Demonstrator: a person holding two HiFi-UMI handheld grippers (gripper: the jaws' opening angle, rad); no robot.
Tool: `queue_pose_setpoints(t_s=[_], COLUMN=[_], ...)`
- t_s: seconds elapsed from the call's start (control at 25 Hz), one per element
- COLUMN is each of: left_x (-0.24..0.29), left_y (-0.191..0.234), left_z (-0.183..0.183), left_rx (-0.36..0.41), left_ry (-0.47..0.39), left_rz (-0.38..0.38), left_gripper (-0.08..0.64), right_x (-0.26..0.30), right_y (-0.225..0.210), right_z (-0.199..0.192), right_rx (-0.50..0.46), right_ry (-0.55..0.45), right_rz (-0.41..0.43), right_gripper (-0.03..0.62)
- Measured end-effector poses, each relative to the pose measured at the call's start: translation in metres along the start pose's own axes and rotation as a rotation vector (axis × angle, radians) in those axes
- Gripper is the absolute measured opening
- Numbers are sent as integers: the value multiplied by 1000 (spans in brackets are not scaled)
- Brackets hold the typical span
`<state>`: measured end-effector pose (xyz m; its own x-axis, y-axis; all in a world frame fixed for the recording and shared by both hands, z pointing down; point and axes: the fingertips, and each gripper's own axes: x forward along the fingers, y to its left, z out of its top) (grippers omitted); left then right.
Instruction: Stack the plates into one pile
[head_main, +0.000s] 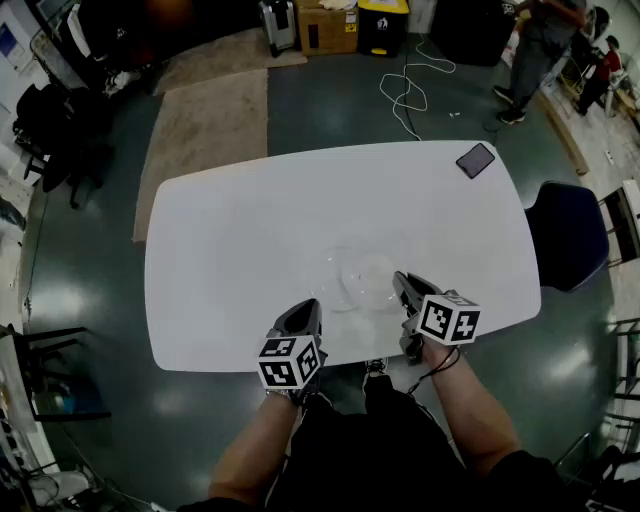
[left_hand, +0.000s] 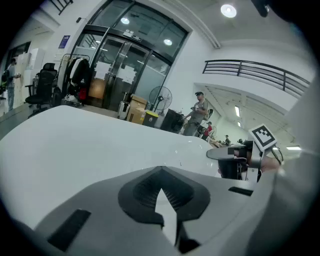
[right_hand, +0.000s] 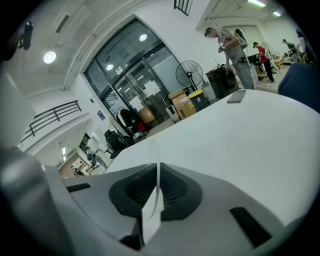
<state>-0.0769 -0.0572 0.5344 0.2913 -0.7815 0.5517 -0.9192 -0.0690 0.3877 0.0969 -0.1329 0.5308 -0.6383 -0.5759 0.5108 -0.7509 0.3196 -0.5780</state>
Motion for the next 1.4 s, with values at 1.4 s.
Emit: queue_pose_setpoints(t_s=[1.4], left_x=[-33], left_y=[47], left_z=[-5], left_rx=[-30], left_ry=[30], left_rz=[-119], left_gripper=[17], right_x=[68], right_y=[27], right_z=[-66], right_rx=[108], right_ry=[51], right_rz=[-77], right_gripper=[44])
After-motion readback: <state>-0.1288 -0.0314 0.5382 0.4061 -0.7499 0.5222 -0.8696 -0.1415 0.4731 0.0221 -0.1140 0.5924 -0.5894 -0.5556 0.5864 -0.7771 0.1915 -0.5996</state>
